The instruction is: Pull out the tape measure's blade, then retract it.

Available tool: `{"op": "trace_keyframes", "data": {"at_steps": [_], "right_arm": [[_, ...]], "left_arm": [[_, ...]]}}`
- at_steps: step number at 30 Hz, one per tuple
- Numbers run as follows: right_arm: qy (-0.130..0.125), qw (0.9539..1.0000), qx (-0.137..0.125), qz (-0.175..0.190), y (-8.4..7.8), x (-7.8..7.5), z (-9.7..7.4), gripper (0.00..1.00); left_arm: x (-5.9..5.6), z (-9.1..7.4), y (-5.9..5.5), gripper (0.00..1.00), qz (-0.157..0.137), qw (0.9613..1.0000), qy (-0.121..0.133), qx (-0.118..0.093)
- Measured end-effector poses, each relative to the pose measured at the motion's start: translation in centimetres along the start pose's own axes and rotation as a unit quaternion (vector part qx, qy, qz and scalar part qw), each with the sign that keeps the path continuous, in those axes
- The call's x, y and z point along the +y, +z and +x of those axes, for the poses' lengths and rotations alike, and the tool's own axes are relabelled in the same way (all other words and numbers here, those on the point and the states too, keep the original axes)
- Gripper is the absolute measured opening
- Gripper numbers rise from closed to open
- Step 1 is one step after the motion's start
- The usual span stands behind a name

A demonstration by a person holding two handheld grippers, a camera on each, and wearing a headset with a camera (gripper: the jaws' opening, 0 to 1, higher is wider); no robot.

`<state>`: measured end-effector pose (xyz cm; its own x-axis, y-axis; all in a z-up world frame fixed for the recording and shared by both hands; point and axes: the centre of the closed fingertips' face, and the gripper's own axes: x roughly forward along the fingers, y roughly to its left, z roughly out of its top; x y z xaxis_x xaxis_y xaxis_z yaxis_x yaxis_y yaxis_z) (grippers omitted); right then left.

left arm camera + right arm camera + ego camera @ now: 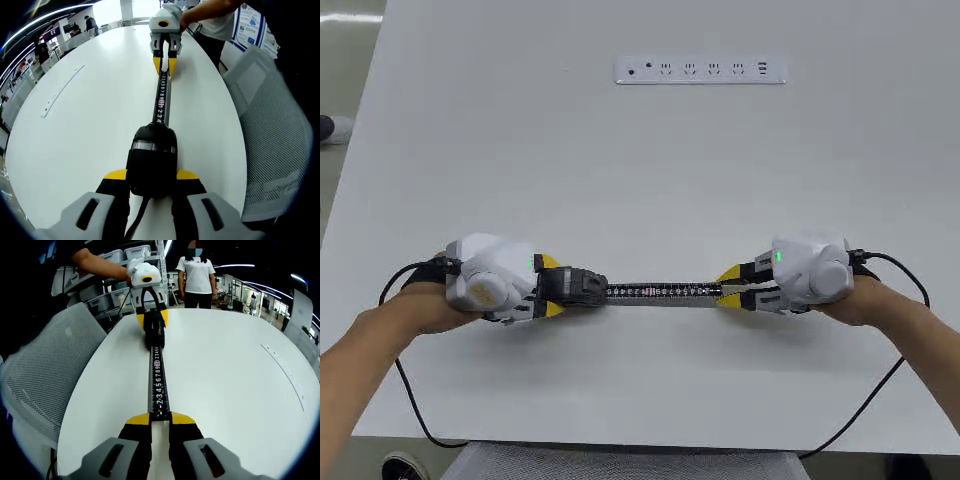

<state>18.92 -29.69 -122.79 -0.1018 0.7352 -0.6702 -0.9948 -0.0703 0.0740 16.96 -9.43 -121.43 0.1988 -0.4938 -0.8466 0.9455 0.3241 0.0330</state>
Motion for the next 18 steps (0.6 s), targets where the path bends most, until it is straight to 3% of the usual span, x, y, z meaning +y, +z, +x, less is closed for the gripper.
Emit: {"op": "trace_keyframes", "data": {"at_steps": [18], "right_arm": [[-0.002, 1.0, 0.002, 0.002, -0.67, -0.04, -0.87, 0.09]], "left_arm": [[-0.07, -0.15, 0.15, 0.28, -0.001, 1.0, 0.0, 0.0]]}}
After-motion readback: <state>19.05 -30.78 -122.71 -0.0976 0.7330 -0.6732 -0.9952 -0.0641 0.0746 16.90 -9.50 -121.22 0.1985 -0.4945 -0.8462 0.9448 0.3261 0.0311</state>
